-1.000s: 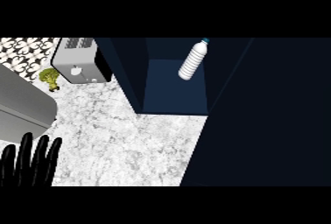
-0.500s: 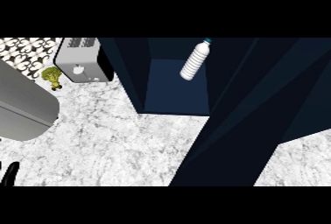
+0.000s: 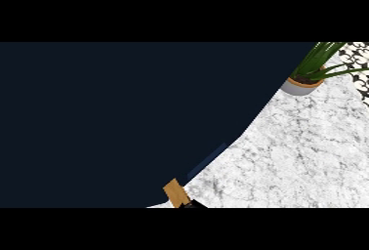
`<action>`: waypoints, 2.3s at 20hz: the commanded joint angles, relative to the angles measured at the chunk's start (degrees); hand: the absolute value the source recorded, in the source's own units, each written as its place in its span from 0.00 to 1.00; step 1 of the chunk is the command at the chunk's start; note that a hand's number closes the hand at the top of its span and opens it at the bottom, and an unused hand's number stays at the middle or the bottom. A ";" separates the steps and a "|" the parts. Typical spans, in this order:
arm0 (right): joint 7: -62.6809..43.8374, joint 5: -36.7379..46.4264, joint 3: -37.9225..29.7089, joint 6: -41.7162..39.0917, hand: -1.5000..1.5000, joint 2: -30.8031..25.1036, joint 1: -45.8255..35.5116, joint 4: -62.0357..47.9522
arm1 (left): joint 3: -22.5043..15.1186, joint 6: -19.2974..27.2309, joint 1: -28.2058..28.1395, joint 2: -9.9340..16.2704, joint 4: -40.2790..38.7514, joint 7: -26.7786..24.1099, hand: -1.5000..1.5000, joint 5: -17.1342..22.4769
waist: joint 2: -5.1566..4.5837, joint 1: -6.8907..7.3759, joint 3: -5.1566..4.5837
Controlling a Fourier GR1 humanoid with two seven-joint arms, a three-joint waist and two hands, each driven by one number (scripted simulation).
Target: Pick up the bottled water, place it into the cabinet and close the cabinet
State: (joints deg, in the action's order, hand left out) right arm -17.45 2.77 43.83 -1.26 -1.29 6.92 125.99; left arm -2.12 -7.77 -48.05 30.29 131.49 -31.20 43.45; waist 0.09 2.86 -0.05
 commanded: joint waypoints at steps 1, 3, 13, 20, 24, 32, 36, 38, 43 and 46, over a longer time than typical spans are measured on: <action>-2.17 -5.11 0.12 6.06 1.00 1.22 -10.26 -7.39 | 5.73 -6.96 -6.00 0.17 -0.71 -2.62 0.00 4.00 | -0.05 0.06 -0.03; -10.46 -7.27 0.09 9.92 1.00 1.25 -18.03 -4.73 | 5.96 -6.86 -6.15 -0.37 -0.16 -1.50 0.00 4.58 | -0.05 -0.44 -0.05; -6.79 -25.93 -22.83 6.38 1.00 1.28 -35.21 -22.34 | 12.49 -13.36 -9.95 -2.84 0.52 0.60 0.00 8.91 | -0.21 -0.93 0.08; -3.62 -30.69 -32.34 -1.86 1.00 -1.28 -42.08 -34.63 | 23.85 -20.13 -9.99 -0.77 -4.28 2.38 0.00 17.71 | -0.21 -1.49 0.08; -2.03 -31.24 -36.61 -5.24 1.00 -1.80 -50.16 -46.04 | 22.25 -21.05 -10.50 -3.68 -2.88 4.03 0.00 16.41 | -0.34 -1.15 0.07; 2.56 -31.19 -38.31 -12.95 1.00 -2.03 -55.03 -57.39 | 26.70 -25.41 -11.50 -6.81 -3.26 5.61 0.00 17.39 | -0.35 -0.80 0.06; 2.77 -29.43 -37.83 -11.17 1.00 -0.05 -57.35 -60.36 | 27.59 -24.31 -9.32 -4.42 -4.59 7.91 0.00 20.73 | -0.55 -0.85 0.04; 2.75 -30.01 -38.61 -11.21 1.00 0.27 -58.37 -61.21 | 26.04 -22.88 -10.63 -5.47 -0.68 9.47 0.00 20.25 | -0.65 -0.56 0.09; 1.05 -33.79 -36.87 -12.25 1.00 1.17 -59.72 -60.75 | 24.94 -23.38 -10.15 -6.75 -0.80 10.34 0.00 19.13 | -0.63 0.21 0.06; 1.84 -34.01 -37.62 -13.96 1.00 0.93 -58.59 -60.94 | 25.11 -24.69 -10.00 -6.67 -2.08 11.02 0.00 19.45 | -0.64 0.18 0.03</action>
